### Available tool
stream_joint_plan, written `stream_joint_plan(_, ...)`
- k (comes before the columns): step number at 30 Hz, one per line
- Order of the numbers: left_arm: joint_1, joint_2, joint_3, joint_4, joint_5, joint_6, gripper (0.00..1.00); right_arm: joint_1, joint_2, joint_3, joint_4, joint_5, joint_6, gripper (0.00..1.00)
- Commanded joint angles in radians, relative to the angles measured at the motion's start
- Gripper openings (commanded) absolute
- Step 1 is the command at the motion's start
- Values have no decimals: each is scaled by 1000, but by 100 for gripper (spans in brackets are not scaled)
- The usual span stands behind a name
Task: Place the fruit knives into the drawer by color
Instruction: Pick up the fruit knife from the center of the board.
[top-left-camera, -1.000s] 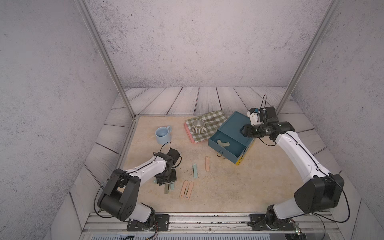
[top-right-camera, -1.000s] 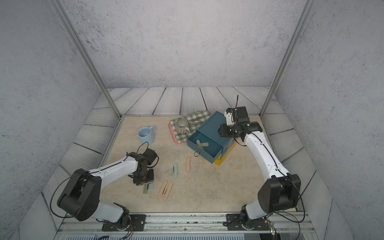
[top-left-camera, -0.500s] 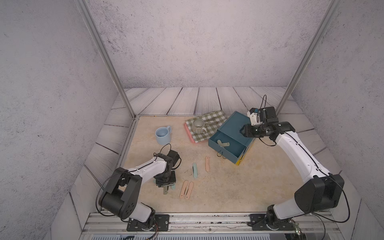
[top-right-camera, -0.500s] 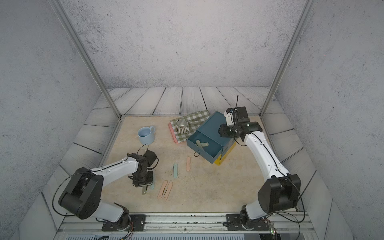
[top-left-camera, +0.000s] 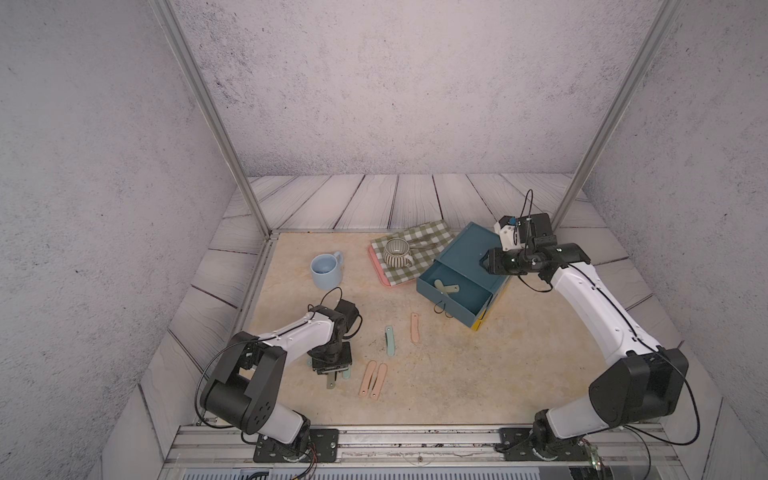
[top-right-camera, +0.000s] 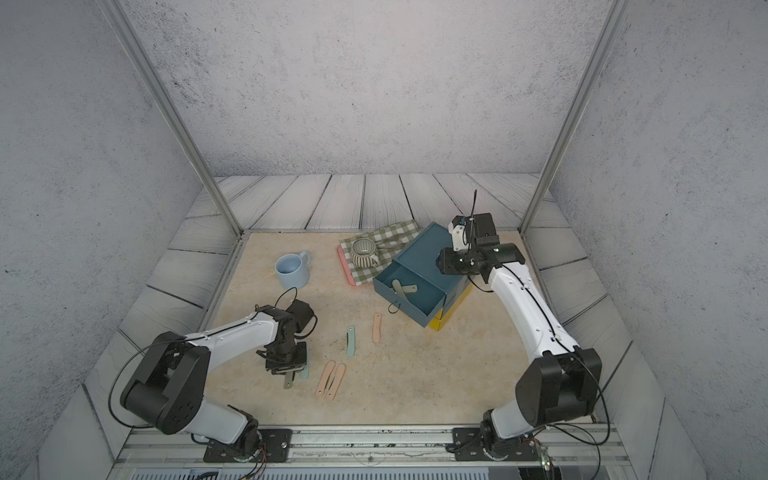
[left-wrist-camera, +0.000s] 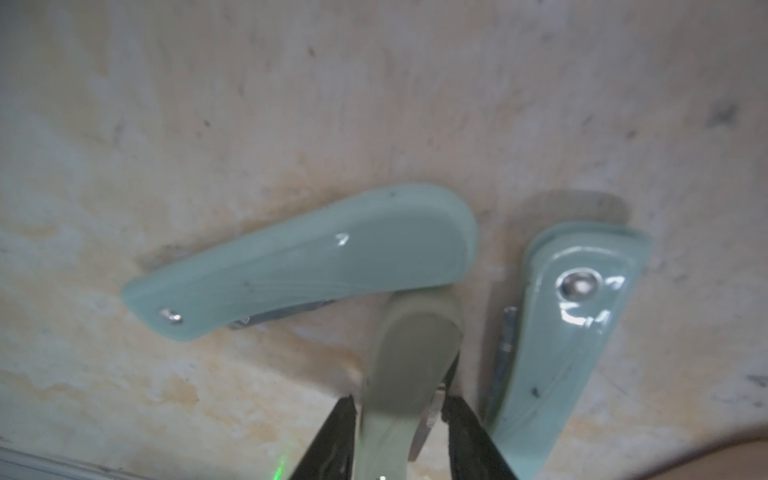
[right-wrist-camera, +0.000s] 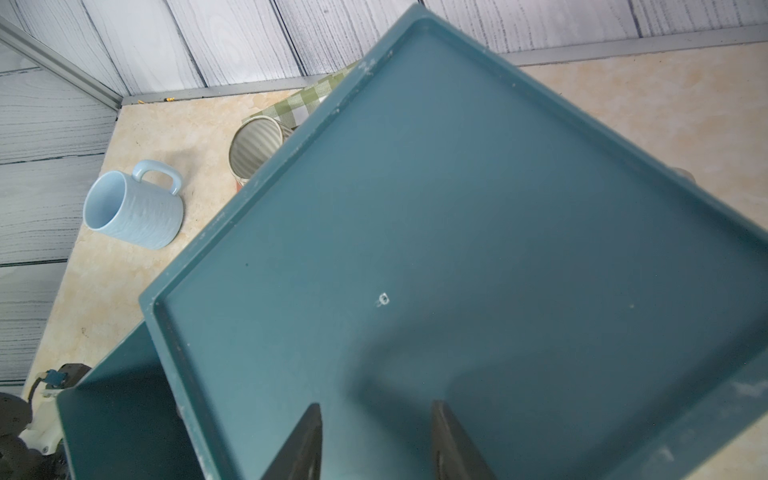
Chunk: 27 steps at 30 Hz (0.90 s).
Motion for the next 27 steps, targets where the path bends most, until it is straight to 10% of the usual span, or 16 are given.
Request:
stream_joint_plan(1,4,56,-23,47,50,22,40,1,67,-64,-252,40,13,44)
stream_joint_plan(14,4,72,3,57,71,34,16,0,67,-63,-251,38,14,44)
stream_joint_plan(27,2,-27,52,-13,14,24,13,0,71,-59,-249,33,14,44)
